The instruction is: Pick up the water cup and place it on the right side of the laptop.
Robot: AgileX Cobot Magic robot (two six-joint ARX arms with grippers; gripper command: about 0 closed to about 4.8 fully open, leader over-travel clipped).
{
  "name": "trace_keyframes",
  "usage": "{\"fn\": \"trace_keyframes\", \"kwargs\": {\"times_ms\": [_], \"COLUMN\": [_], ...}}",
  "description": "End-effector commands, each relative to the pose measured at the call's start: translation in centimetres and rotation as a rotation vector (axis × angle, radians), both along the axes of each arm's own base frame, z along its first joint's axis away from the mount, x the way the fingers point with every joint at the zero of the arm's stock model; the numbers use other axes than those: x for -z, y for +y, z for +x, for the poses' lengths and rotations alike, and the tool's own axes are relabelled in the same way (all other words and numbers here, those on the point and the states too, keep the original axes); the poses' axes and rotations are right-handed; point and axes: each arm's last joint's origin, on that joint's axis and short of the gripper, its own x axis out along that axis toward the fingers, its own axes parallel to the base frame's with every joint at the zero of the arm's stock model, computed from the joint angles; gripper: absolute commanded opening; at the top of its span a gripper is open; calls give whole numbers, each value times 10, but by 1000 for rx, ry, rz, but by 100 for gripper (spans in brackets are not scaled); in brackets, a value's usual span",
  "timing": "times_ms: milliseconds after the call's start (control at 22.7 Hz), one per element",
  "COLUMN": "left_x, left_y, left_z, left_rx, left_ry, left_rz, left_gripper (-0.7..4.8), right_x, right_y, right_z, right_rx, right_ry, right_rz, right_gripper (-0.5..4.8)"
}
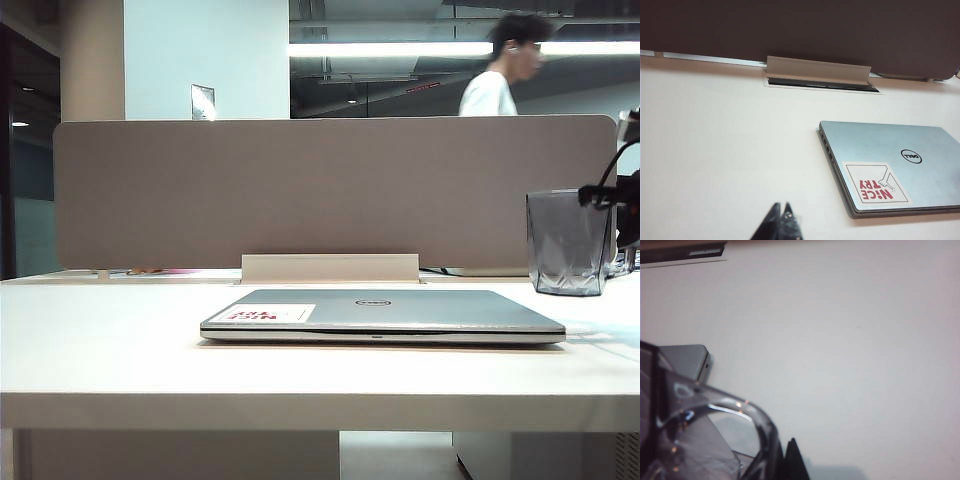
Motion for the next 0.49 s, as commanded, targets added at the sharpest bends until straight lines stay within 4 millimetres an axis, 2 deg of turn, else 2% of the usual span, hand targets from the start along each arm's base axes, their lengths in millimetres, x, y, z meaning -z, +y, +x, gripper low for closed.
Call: {"fn": "trace_keyframes", "kwargs": {"times_ms": [44, 485], "left_x": [-2, -2], "left_y": [0, 0], "left_z": [0, 0], "left_rx": [10, 9], "left_ry": [-14, -14], "left_rz": [-1, -1], "left_gripper": [-6, -6], "right_x": [3, 21], "right_y": [-1, -2], "right_z": [4, 12], "right_rx": [3, 11], "right_ry": [-19, -17], "right_rz": [7, 4], "right_gripper": [-2, -2]}}
